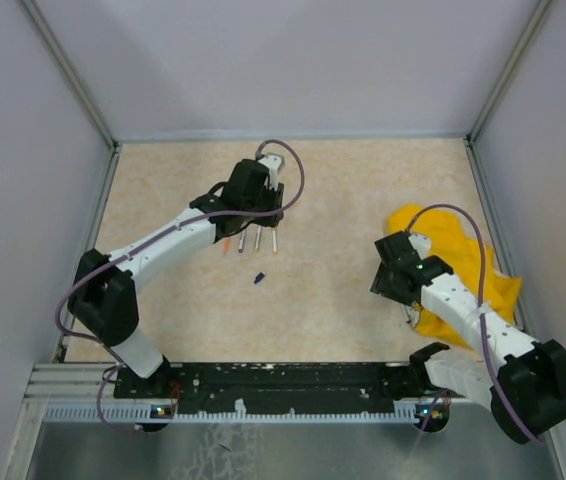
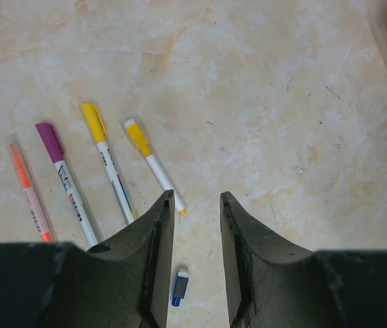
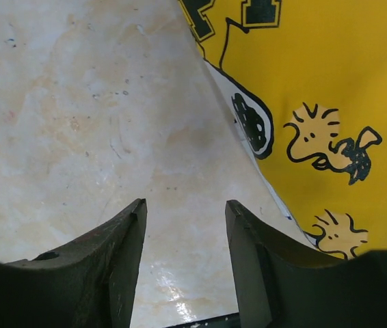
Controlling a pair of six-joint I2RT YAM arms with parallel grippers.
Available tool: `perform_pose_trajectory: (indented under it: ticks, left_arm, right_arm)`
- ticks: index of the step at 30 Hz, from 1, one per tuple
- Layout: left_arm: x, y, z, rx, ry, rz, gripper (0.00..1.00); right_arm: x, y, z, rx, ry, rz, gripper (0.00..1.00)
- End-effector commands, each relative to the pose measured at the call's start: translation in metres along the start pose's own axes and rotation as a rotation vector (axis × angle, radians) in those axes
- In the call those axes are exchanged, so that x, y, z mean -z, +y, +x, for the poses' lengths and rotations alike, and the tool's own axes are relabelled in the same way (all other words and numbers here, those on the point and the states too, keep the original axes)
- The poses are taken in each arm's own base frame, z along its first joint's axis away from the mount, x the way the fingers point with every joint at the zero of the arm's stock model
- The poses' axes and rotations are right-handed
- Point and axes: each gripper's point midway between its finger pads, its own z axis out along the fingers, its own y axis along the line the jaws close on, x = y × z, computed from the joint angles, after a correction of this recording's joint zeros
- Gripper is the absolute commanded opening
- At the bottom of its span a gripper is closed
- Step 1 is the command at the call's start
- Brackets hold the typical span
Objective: Insert the pens into the pen caps
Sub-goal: Place the pen at the center of the board, then move the pen to the center of the board.
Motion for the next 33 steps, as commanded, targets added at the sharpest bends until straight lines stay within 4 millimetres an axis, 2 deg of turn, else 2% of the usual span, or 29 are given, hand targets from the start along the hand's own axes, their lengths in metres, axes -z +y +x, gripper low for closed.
perform_pose_trajectory:
  ticks: [1,9,15,23,33]
  left_arm:
    - [0.006,-0.002,-0.009,-0.015,-0.026,0.027,0.38]
    - [0.005,-0.004,-0.008,-0.017,-0.022,0.039,0.38]
    - [0.003,-0.005,-0.006,-0.019,-0.016,0.042,0.38]
    - [0.002,-0.004,-0.005,-0.022,-0.014,0.037,0.38]
    - [-0.002,-0.007,-0.002,-0.020,0.002,0.053,0.38]
  right_arm:
    - [-0.004,-0.003,0.002,-0.037,0.037,0.003,0.51]
    - [-0.026,-0.026,-0.008,-0.102,0.003,0.112,0.54]
    - [-0.032,-0.043,-0.018,-0.119,-0.028,0.170,0.54]
    - [-0.047,-0.046,-0.003,-0.094,0.044,0.194,0.54]
    - [-0.044,-0.040,0.010,-0.090,0.116,0.154,0.47]
